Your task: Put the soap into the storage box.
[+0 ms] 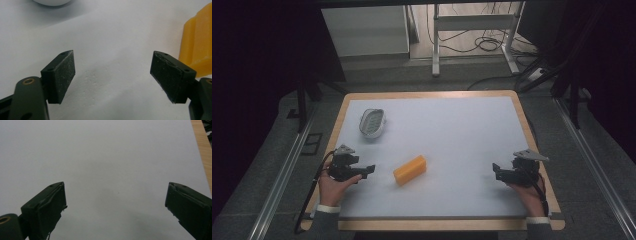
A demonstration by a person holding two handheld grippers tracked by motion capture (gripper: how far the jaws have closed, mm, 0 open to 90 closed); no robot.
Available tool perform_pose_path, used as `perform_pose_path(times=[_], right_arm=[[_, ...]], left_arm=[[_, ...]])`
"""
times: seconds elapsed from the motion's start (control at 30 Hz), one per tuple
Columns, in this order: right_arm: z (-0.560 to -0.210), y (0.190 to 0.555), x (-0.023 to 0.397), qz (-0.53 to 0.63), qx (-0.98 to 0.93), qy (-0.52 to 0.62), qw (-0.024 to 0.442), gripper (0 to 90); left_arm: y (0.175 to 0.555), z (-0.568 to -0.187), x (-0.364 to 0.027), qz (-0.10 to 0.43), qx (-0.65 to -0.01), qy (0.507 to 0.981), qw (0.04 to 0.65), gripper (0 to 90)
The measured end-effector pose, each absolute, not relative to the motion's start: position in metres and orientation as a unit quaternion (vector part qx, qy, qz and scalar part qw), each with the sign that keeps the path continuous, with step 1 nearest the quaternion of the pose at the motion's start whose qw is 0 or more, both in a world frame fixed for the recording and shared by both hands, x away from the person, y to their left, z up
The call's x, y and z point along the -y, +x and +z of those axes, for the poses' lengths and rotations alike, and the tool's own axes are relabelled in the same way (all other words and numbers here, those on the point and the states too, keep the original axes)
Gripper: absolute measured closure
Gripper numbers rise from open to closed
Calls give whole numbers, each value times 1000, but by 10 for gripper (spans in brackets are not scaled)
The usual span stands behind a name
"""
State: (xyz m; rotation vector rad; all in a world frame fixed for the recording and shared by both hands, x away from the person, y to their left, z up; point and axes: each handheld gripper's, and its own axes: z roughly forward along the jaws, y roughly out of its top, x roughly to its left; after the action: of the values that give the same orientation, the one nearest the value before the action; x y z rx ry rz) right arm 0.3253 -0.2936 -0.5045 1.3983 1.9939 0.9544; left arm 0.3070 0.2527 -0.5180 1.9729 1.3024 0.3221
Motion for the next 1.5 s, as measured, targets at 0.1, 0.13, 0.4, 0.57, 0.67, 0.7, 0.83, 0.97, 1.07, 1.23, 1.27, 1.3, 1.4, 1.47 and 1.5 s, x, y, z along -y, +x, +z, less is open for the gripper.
perform_pose_path(times=[0.1, 0.13, 0.4, 0.57, 0.67, 0.7, 0.83, 0.97, 1.07, 1.23, 1.27, 1.3, 1.4, 1.47, 1.5], right_arm=[[-505, 326, 296, 350, -736, 518, 261, 37], [-506, 326, 296, 349, -735, 520, 260, 37], [-507, 323, 298, 346, -736, 520, 262, 41], [-508, 324, 300, 350, -738, 516, 257, 41], [-509, 325, 303, 352, -738, 517, 254, 41], [-510, 325, 304, 352, -738, 517, 254, 41], [-514, 327, 308, 351, -740, 518, 248, 41], [-513, 326, 308, 351, -740, 515, 252, 41], [-508, 324, 309, 354, -737, 514, 259, 41], [-508, 323, 311, 352, -735, 517, 262, 41], [-509, 323, 312, 350, -734, 519, 262, 41], [-509, 323, 312, 350, -734, 519, 262, 41], [-511, 322, 313, 346, -735, 521, 262, 41], [-511, 321, 313, 345, -735, 521, 263, 41], [-510, 320, 313, 346, -734, 522, 265, 41]], left_arm=[[307, -518, -254, 128, -509, 769, 365, 196], [307, -518, -254, 129, -509, 769, 364, 195], [302, -512, -254, 132, -506, 768, 370, 195], [299, -505, -253, 137, -501, 766, 379, 201], [299, -502, -252, 141, -500, 770, 370, 201], [300, -501, -252, 138, -501, 770, 370, 200], [300, -496, -249, 131, -500, 770, 373, 201], [300, -484, -244, 134, -490, 777, 371, 200], [299, -474, -242, 136, -482, 782, 372, 197], [299, -463, -241, 136, -476, 784, 376, 197], [300, -462, -241, 136, -472, 786, 375, 197], [299, -461, -241, 135, -471, 786, 376, 197], [300, -457, -238, 136, -464, 790, 377, 197], [301, -455, -236, 136, -460, 792, 377, 195], [301, -453, -235, 136, -458, 793, 377, 195]])
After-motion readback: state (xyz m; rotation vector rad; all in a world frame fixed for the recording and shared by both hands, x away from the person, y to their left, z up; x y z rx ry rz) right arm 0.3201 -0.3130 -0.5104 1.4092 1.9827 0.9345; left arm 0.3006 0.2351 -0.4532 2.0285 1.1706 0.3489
